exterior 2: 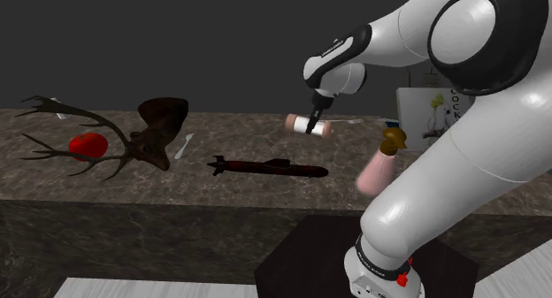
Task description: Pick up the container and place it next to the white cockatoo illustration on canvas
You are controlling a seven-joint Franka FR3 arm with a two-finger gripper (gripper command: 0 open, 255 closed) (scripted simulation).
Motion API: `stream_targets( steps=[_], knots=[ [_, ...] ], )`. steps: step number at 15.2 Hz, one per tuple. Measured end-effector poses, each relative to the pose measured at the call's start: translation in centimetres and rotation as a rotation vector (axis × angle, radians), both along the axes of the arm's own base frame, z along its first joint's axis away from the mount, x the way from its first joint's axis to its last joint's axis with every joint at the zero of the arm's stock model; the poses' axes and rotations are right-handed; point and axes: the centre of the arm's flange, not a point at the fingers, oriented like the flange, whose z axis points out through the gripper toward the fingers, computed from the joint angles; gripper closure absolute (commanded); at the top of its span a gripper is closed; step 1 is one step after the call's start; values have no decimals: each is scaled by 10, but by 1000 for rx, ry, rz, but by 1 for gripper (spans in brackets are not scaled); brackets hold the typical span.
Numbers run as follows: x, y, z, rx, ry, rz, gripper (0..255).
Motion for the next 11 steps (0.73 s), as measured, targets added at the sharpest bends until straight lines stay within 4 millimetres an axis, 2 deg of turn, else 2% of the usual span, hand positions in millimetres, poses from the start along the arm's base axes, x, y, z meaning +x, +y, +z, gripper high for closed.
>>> stream_targets(
  steps=[11],
  knots=[
    [0, 0, 57, 0, 0, 0, 255]
  ],
)
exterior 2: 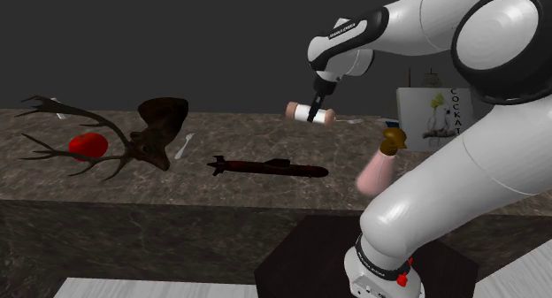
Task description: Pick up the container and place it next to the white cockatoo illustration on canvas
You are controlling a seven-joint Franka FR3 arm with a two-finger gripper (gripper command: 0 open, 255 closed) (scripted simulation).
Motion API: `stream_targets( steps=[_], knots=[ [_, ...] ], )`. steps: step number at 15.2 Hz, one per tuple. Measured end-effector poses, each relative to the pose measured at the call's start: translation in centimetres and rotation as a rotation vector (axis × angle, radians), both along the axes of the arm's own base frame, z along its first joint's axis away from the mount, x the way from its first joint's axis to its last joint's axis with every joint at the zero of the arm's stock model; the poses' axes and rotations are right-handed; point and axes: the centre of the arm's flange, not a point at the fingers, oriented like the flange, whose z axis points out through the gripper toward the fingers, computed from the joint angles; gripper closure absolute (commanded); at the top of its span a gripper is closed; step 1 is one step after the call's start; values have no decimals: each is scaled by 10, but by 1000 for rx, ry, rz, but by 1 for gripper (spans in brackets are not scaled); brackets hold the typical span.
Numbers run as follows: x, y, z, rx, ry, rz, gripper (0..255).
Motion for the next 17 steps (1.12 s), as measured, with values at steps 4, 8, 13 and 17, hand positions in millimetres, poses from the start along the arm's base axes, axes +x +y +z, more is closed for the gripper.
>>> stream_targets(
  steps=[4, 8, 13, 17],
  knots=[
    [1, -1, 22, 0, 0, 0, 255],
    [-1, -1, 42, 0, 0, 0, 255],
    [-1, -1, 69, 0, 0, 0, 255],
    [0, 0, 90, 0, 0, 0, 255]
  ],
)
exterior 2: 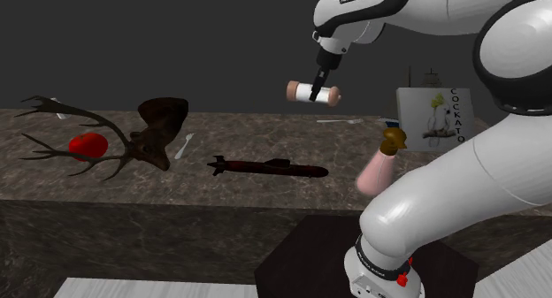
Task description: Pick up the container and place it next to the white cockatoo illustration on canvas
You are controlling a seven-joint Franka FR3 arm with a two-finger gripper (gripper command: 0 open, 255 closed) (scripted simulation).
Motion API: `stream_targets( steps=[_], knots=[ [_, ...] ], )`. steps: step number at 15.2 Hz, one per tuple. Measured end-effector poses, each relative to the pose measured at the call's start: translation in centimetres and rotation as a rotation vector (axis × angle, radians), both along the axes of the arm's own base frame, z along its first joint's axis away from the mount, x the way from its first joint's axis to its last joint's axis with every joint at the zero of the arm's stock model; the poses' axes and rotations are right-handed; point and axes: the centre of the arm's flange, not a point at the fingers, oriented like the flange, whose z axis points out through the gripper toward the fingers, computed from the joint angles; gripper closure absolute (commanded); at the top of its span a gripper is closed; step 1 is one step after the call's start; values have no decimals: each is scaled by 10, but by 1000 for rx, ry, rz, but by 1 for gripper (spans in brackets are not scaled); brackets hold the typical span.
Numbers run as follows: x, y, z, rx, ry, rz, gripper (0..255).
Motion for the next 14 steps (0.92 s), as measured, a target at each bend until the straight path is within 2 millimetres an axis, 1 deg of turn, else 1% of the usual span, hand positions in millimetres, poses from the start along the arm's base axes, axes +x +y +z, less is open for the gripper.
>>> stream_targets(
  steps=[5, 6, 9, 10, 12, 14],
  knots=[
    [0, 0, 24, 0, 0, 0, 255],
    [-4, -5, 26, 0, 0, 0, 255],
    [-25, -30, 28, 0, 0, -1, 255],
    [-33, -43, 28, 1, 0, -2, 255],
    [-47, -64, 26, 0, 1, -2, 255],
    [-65, -85, 29, 0, 0, -1, 255]
  ],
)
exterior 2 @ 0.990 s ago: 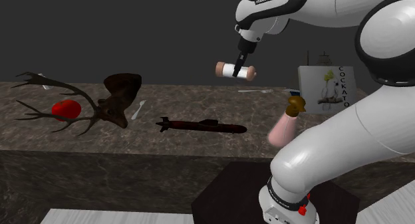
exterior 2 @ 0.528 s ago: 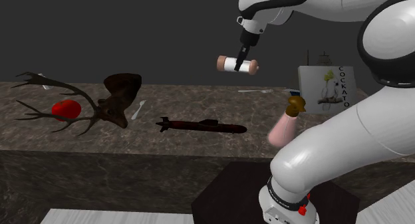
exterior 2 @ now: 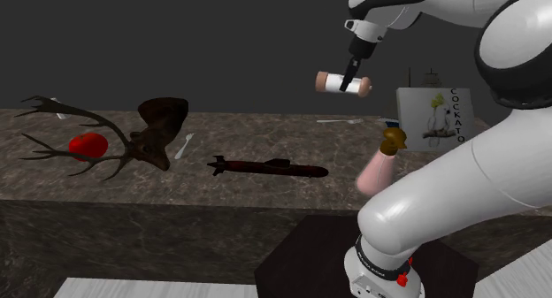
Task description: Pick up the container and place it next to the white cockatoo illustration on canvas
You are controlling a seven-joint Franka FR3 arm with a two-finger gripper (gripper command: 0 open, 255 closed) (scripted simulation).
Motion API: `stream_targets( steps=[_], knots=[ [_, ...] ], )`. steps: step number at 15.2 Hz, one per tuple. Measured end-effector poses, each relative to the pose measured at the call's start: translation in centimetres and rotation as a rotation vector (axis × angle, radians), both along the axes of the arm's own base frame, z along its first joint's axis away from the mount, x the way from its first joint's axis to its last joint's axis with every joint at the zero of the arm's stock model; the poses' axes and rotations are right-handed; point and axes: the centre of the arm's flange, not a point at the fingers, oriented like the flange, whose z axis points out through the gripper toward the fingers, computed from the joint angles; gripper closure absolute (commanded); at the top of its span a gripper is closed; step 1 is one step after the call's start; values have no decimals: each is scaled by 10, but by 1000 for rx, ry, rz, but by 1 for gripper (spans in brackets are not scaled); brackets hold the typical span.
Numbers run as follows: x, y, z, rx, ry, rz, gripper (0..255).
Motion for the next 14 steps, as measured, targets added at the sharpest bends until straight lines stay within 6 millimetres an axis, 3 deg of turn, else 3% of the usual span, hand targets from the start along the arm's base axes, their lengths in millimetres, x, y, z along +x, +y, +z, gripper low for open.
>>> stream_targets(
  steps=[14],
  knots=[
    [-110, -145, 4, 1, 0, -1, 255]
  ],
)
